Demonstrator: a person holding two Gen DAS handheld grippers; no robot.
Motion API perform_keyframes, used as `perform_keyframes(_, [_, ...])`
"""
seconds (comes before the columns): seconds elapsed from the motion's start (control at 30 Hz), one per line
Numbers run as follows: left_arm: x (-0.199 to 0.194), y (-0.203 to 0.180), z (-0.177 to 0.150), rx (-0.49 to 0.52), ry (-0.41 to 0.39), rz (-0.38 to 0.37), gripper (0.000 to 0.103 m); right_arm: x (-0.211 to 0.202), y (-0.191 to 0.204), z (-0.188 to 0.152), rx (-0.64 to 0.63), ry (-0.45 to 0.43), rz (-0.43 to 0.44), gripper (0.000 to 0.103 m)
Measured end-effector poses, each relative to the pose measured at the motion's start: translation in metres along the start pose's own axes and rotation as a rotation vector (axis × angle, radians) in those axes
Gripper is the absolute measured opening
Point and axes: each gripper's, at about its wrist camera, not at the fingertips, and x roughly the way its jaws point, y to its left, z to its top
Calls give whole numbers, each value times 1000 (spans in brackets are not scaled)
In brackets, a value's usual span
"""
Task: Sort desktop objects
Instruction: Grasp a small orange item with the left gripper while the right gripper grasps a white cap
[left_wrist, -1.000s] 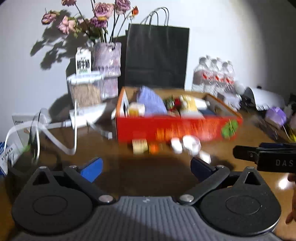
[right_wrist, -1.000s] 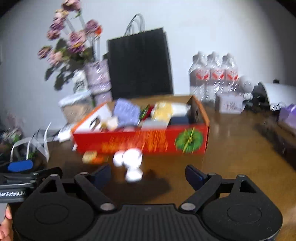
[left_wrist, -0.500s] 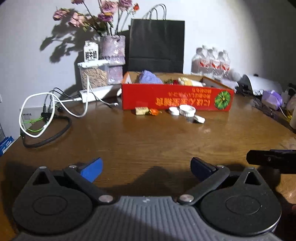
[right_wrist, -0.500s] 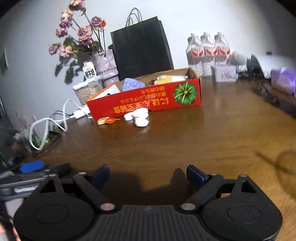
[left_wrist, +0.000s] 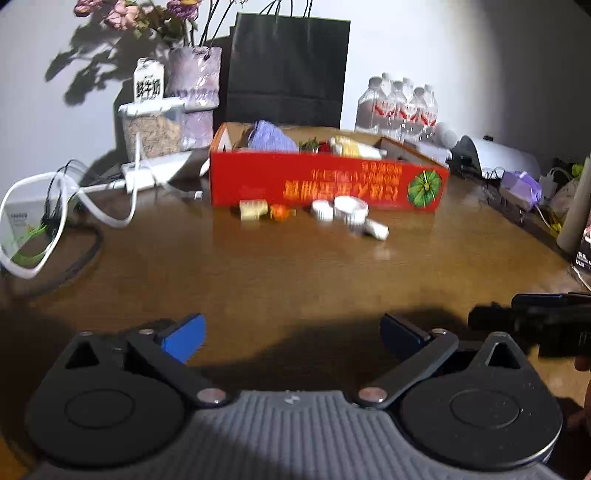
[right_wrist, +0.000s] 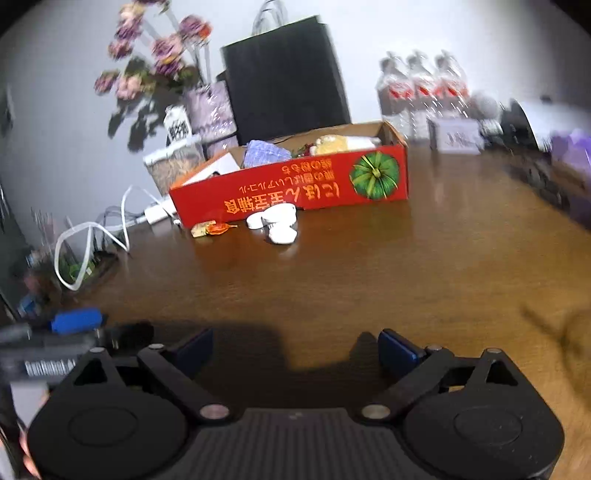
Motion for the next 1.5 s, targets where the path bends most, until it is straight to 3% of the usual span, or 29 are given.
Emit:
perform_keyframes(0.1, [19,-2,24,118,-71,-17,93,19,6,23,-103,-22,1,88])
perform_keyframes(0.17, [39,-2,41,185,-59,-49,88,38,6,37,-139,-4,-2,72])
perform_keyframes(0.2, [48,-3,47,203,-45,-62,74,47,5,44,-147,8,4,68])
perform_keyframes(0.27, [67,-1,61,232,-28,-82,60,64,3,56,-151,25,28,60])
perform_keyframes(0.4, [101,5,80,271,-23,-106,61,97,0,73,-149,56,55,54])
perform_keyframes(0.43, [111,7,84,281,-12,-97,61,104,0,75,-141,70,55,46])
perform_keyframes(0.53, [128,9,88,309,6,-122,60,120,3,77,-130,82,66,40])
perform_keyframes(0.6, [135,10,89,316,28,-115,54,124,6,77,-136,70,60,39])
perform_keyframes(0.67, [140,11,88,313,45,-121,48,126,9,76,-150,64,49,31])
perform_keyframes(0.73, [139,13,86,317,21,-114,36,126,13,73,-182,53,28,26])
perform_keyframes(0.8, [137,16,83,313,12,-110,18,124,16,71,-203,42,16,25])
perform_keyframes(1.07, [123,2,70,378,31,-93,14,114,17,64,-188,33,24,25])
perform_keyframes(1.27, [98,-7,57,301,76,-152,14,95,21,52,-178,29,43,25])
perform_keyframes(1.4, [87,-15,50,272,80,-113,14,80,24,47,-186,13,33,25])
perform_keyframes(1.5, [66,-14,45,189,68,-140,13,59,27,42,-183,-8,43,25])
